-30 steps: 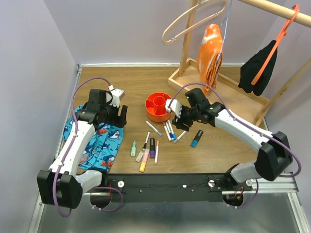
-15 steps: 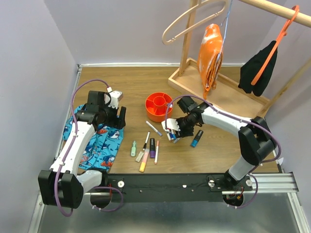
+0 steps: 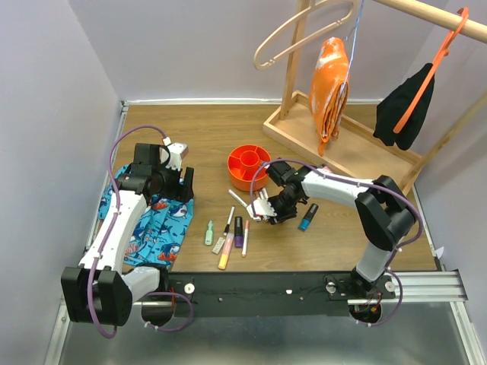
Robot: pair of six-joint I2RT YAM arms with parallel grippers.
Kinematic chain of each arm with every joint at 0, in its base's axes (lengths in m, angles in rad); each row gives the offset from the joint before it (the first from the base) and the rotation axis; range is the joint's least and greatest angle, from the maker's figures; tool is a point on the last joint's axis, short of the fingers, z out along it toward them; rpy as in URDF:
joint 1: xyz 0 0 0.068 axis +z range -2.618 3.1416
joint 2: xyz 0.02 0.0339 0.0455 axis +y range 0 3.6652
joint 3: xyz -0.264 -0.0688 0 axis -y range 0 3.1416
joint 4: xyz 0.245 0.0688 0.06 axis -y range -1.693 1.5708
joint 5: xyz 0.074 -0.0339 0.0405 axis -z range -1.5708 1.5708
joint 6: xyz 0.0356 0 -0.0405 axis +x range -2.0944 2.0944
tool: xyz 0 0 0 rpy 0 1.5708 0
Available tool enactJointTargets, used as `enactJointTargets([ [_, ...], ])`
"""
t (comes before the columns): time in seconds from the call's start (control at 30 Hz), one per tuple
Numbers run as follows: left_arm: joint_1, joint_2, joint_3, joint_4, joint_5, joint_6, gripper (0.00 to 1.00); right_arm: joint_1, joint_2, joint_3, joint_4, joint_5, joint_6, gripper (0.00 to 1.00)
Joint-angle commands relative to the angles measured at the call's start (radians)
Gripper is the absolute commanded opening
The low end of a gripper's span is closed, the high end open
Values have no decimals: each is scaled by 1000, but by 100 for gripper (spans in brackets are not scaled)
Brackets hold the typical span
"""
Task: Sort the stationery into containers
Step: Pick up the pen from the center of the board, then place the pen in the storage box.
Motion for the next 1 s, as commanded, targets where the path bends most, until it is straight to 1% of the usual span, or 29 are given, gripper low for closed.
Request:
enactJointTargets([
  [0.0, 11, 8, -2, 9, 25, -9, 86, 8, 43, 20, -34, -1, -32, 39],
  [0.07, 12, 11, -2, 10, 25, -12, 86, 10, 46, 6, -20, 6, -34, 34],
  [0.1, 12, 14, -2, 13, 25, -13, 86, 11, 46, 0, -15, 11, -32, 27],
  [0.17, 14, 15, -4, 13, 27, -13, 86, 10, 49, 0, -20, 11, -29, 18],
  [0.2, 14, 15, -4, 12, 28, -13, 86, 10, 44, 7, -36, 6, -27, 7],
  [0.27, 14, 15, -1, 9, 30, -12, 86, 11, 23, 59, -110, -7, -8, 1],
  [0.3, 14, 14, -2, 12, 31, -10, 86, 11, -17, 79, -138, -26, 0, 1],
  [0.33, 14, 12, -5, 15, 39, -12, 86, 10, -37, 107, -206, -35, 2, 1],
  [0.47, 14, 15, -8, 30, 64, -22, 86, 11, -98, 282, -397, -99, 29, 1],
  [0.5, 14, 17, -7, 41, 67, -25, 86, 10, -98, 372, -432, -127, 41, 1],
  [0.53, 14, 18, -2, 45, 68, -31, 86, 10, -95, 408, -461, -142, 92, 1],
  [0.6, 14, 20, 1, 58, 82, -42, 86, 5, -88, 481, -431, -210, 170, 1],
  [0.63, 14, 18, 2, 64, 82, -48, 86, 1, -84, 492, -356, -234, 218, 1],
  [0.67, 14, 20, 2, 67, 76, -59, 86, -1, -81, 497, -297, -254, 332, 1],
  [0.7, 14, 20, 2, 73, 76, -73, 86, -3, -81, 495, -226, -288, 403, 1],
  [0.73, 14, 18, 4, 71, 74, -74, 86, -13, -81, 479, -77, -303, 469, 1],
  [0.77, 14, 20, 4, 70, 77, -76, 86, -16, -86, 465, 13, -314, 600, 1],
  [0.8, 14, 18, 2, 64, 79, -78, 86, -21, -88, 448, 102, -328, 664, 1],
  [0.83, 14, 18, 2, 65, 80, -76, 86, -27, -88, 434, 271, -324, 716, 1],
  [0.87, 14, 18, 1, 62, 82, -75, 86, -30, -91, 398, 363, -319, 826, 1],
  [0.9, 14, 20, -1, 61, 84, -75, 86, -32, -89, 382, 443, -289, 874, 1],
  [0.93, 14, 23, -2, 58, 88, -76, 86, -38, -86, 367, 595, -275, 920, 1],
  [0.97, 14, 23, -2, 58, 90, -75, 86, -42, -80, 347, 664, -262, 1003, 1],
])
